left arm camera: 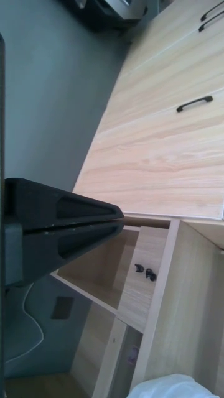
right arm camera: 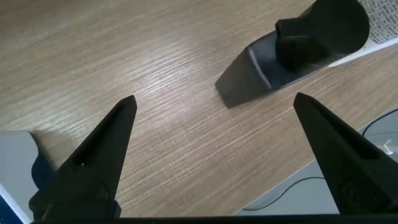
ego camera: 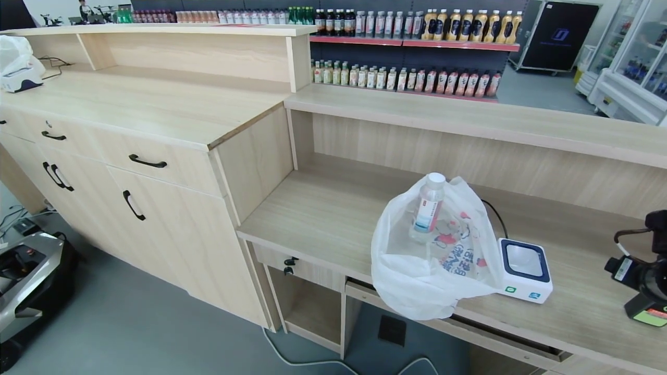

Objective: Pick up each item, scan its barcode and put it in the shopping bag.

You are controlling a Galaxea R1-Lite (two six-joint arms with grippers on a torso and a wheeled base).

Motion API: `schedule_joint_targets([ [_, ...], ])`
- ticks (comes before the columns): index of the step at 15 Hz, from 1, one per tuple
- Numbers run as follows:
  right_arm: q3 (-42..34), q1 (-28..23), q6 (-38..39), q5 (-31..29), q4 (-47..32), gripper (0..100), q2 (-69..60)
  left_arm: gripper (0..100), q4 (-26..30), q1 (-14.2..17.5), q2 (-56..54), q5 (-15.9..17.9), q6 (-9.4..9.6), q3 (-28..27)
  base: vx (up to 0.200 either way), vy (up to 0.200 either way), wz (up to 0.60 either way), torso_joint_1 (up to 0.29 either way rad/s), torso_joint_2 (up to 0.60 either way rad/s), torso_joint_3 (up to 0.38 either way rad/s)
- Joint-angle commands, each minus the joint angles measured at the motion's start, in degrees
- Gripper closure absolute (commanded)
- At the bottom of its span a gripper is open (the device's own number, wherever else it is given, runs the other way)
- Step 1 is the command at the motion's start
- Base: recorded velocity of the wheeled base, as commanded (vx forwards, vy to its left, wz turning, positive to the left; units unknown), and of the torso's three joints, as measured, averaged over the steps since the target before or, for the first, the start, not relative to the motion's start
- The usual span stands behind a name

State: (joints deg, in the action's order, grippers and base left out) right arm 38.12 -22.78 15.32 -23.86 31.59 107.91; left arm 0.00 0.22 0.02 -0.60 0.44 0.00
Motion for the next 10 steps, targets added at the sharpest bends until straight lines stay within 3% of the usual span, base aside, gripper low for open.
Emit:
schedule_joint_targets([
  [1, -0.3, 0.2, 0.0, -0.6, 0.1, 0, 1.6, 100, 0.0, 0.0, 0.0, 0.0, 0.0, 0.0, 0.0, 0.0, 0.0, 0.0, 0.0, 0.0],
  [10, 3.7, 0.9, 0.3, -0.6, 3.1, 0, 8.4, 100, 0.0, 0.0, 0.0, 0.0, 0.0, 0.0, 0.0, 0.0, 0.0, 0.0, 0.0, 0.0],
])
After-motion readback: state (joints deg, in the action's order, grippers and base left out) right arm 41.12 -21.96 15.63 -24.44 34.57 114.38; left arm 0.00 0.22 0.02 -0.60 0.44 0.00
